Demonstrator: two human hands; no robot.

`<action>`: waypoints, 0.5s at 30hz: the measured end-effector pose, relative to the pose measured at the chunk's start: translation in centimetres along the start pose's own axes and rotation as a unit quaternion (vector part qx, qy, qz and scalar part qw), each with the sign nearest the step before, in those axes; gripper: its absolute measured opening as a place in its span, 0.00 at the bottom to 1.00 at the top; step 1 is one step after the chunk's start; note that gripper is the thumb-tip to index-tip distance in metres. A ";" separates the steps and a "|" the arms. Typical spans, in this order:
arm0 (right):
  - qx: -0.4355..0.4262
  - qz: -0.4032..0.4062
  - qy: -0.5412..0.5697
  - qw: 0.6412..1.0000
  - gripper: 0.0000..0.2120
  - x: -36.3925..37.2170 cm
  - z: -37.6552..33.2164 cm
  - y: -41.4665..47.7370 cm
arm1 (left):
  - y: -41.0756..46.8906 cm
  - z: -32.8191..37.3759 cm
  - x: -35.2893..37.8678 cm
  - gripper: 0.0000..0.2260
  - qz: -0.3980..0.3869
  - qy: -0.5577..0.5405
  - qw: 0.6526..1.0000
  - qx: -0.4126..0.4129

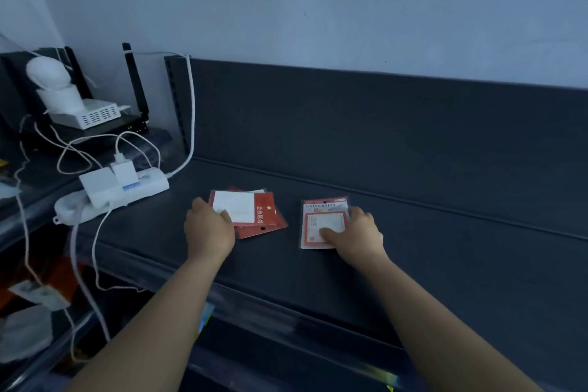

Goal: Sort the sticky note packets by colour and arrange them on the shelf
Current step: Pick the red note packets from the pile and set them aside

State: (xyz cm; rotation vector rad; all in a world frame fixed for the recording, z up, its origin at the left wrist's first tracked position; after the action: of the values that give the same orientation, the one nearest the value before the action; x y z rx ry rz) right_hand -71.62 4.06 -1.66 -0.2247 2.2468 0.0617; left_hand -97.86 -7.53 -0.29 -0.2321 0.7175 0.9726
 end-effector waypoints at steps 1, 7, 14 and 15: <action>0.002 0.006 -0.030 1.000 0.30 0.0 -0.1 -0.1 | 0.1 0.0 0.0 0.18 -0.003 0.028 1.000 0.007; -0.030 0.025 -0.078 0.996 0.29 -0.1 -0.7 -0.7 | 0.2 1.4 -0.5 0.16 0.001 0.115 0.990 0.088; -0.129 0.070 -0.092 0.985 0.18 -3.2 -2.2 -3.2 | -3.2 6.8 -0.1 0.13 0.004 0.142 0.955 0.261; -0.131 0.078 -0.106 0.983 0.18 -3.8 -2.0 -3.5 | -4.0 7.7 0.2 0.12 0.001 0.131 0.950 0.283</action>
State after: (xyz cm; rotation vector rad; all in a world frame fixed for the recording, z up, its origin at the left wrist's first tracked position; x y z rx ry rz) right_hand -70.21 0.94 2.65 -0.1731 2.0351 0.4471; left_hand -91.07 -5.92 4.84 0.1484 1.2104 0.7064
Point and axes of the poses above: each hand's wrist, its own y-axis towards the middle knuckle, its own x-axis out of the palm, z = x × y, the point moved 8 cm from there along y, towards the middle knuckle, and after that the axes turned 1 degree about y, right-handed, at the moved point
